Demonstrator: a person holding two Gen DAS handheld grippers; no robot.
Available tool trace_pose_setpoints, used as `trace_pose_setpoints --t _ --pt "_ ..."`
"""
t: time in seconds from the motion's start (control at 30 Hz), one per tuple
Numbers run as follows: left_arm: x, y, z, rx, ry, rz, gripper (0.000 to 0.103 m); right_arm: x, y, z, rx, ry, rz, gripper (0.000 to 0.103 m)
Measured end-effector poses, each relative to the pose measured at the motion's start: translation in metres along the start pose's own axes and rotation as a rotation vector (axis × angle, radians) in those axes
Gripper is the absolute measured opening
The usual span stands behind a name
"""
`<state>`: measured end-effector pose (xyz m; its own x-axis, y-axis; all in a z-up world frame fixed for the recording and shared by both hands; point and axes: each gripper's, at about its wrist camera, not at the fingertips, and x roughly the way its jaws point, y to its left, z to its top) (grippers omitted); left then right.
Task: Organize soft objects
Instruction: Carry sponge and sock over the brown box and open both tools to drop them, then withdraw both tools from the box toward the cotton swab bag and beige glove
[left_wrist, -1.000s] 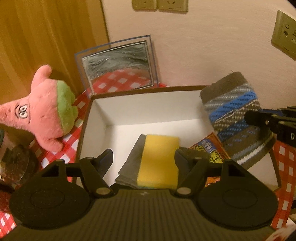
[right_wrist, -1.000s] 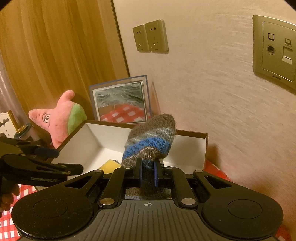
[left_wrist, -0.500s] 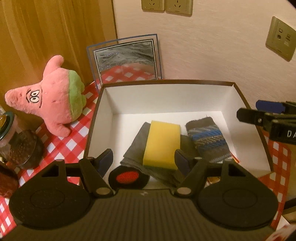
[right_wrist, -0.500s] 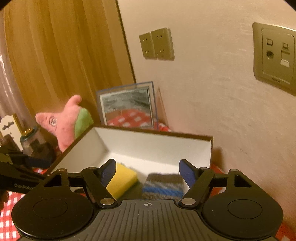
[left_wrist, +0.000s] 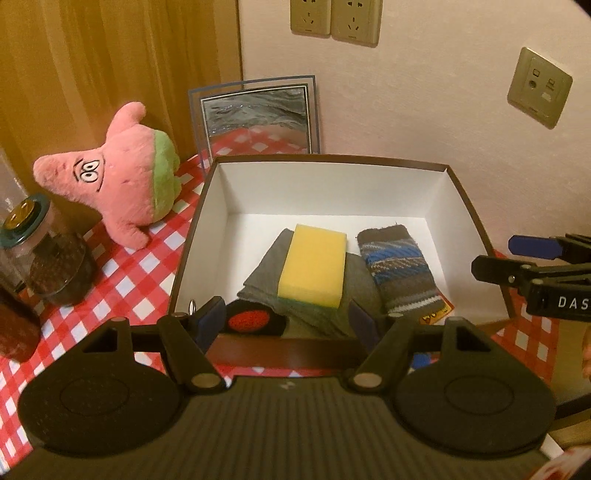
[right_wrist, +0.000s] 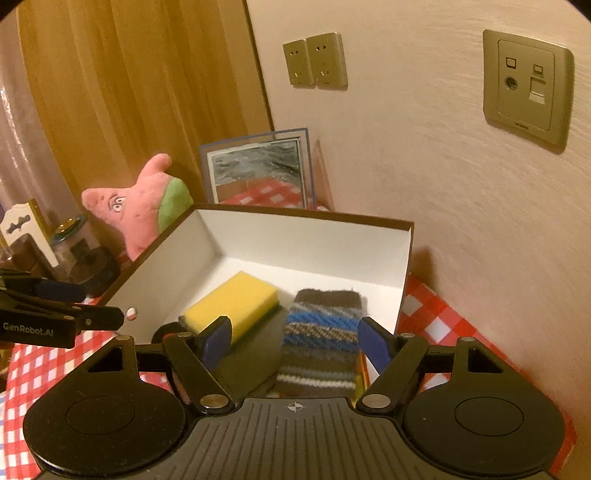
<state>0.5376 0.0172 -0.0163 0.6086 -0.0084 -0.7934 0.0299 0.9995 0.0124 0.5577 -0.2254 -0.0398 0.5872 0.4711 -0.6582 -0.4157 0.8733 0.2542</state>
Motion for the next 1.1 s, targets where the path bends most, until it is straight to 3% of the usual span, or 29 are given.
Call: trace_pose_setpoints --t 0.6,1.1 --pt "-0.056 0.002 -0.065 -0.07 0.007 -0.005 0.072 -0.045 0.032 -0.032 -0.005 0.028 0.05 0.075" --pt "-0.072 0.011 -0.116 -0.139 0.054 -0.006 0.071 -0.062 0.056 -0.073 -0.015 0.101 0.08 0.075"
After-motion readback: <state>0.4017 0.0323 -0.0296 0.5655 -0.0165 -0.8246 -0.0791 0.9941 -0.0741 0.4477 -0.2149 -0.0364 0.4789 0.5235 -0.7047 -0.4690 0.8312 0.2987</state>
